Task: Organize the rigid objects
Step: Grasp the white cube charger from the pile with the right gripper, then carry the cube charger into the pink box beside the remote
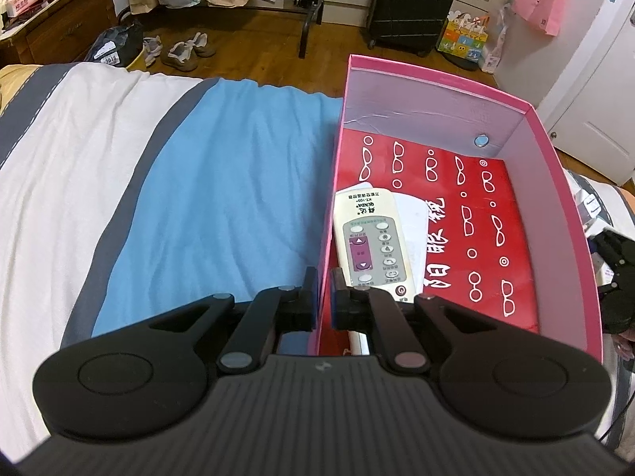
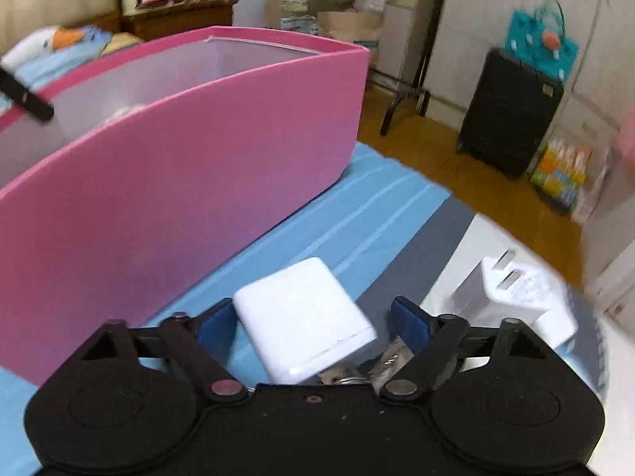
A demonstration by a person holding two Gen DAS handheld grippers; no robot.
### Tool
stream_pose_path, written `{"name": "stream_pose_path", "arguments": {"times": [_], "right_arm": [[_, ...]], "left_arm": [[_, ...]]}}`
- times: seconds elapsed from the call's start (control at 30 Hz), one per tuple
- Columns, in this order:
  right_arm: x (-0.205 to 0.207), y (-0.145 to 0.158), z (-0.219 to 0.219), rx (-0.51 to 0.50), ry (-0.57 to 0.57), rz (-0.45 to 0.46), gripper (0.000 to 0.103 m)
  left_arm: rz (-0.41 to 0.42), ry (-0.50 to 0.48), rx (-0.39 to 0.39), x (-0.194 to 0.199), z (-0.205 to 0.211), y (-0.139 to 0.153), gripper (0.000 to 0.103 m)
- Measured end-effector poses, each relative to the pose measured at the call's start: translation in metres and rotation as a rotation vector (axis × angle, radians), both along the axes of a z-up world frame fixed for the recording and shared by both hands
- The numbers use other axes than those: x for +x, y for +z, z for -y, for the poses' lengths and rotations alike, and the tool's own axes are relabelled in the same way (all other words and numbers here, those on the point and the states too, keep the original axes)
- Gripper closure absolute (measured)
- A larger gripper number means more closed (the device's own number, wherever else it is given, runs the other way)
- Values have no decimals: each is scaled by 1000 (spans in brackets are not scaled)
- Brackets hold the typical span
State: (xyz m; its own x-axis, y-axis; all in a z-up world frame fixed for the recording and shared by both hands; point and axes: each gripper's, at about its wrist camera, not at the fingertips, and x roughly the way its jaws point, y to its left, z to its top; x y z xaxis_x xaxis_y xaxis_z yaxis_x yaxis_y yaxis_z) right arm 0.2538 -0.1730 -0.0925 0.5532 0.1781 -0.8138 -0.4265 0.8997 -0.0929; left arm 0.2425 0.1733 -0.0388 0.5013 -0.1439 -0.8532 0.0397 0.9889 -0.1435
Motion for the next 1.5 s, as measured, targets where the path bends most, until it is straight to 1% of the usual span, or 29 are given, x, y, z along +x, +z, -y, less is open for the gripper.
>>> {"name": "stream_pose_path", "arguments": {"times": [0.03, 0.13, 0.23, 0.37, 0.43, 0.5, 0.53, 0.57, 0.6, 0.7, 0.73, 0.8, 0.83, 0.87, 0.9, 0.97, 1.07, 1.17, 1.23, 1.33, 1.43, 1.5], "right_arm": [[1, 0, 0, 26, -14, -17, 27], [-2, 4, -2, 46, -74, -38, 27], [-4, 7, 1, 90, -163, -101, 27], [-15, 8, -5, 59, -263, -198, 27], [-24, 11, -8, 54, -260, -227, 27], [-31, 15, -12, 49, -218, -262, 27], [-35, 15, -14, 43, -190, -275, 25], [-39, 15, -17, 32, -161, -284, 21], [-43, 14, -21, 11, -129, -285, 20], [-53, 11, -32, -91, -74, -211, 20], [-54, 11, -34, -105, -71, -193, 20], [-55, 11, -33, -73, -80, -157, 21], [-54, 11, -31, -47, -93, -152, 24], [-53, 11, -29, -21, -101, -160, 40], [-49, 11, -28, -25, -118, -161, 43], [-46, 16, -28, -14, -161, -164, 43], [-46, 34, -33, -12, -198, -102, 43], [-50, 51, -32, 18, -230, -36, 43], [-52, 67, -36, 31, -245, 33, 43], [-58, 94, -50, 40, -225, 151, 43], [-67, 124, -65, 122, -184, 222, 43], [-70, 136, -81, 210, -136, 218, 43]], "left_arm": [[0, -1, 2, 0, 0, 0, 98], [3, -2, 3, -1, 0, 0, 98], [9, -6, 12, -3, 1, 1, 98], [11, -6, 13, -4, 1, 2, 98], [14, -7, 11, -6, 1, 3, 98], [17, -5, 8, -7, 0, 4, 98], [17, -5, 9, -7, 1, 4, 98], [17, -5, 9, -7, 0, 5, 98], [17, -4, 7, -7, 0, 5, 98], [14, 0, 4, -8, -1, 6, 98], [15, -1, 5, -9, -1, 6, 98], [17, 0, 5, -9, -2, 7, 98], [17, 0, 5, -9, -2, 7, 98], [19, -1, 7, -9, -2, 8, 99], [23, -1, 11, -8, -1, 8, 99], [23, 0, 14, -8, -1, 8, 100], [22, 0, 10, -8, -2, 9, 100], [20, 3, 4, -8, -2, 8, 100], [21, 3, 1, -8, -2, 9, 100], [24, 2, 2, -8, -2, 9, 100], [22, 3, -6, -7, -3, 9, 100], [24, -2, -1, -7, -2, 9, 100]]}}
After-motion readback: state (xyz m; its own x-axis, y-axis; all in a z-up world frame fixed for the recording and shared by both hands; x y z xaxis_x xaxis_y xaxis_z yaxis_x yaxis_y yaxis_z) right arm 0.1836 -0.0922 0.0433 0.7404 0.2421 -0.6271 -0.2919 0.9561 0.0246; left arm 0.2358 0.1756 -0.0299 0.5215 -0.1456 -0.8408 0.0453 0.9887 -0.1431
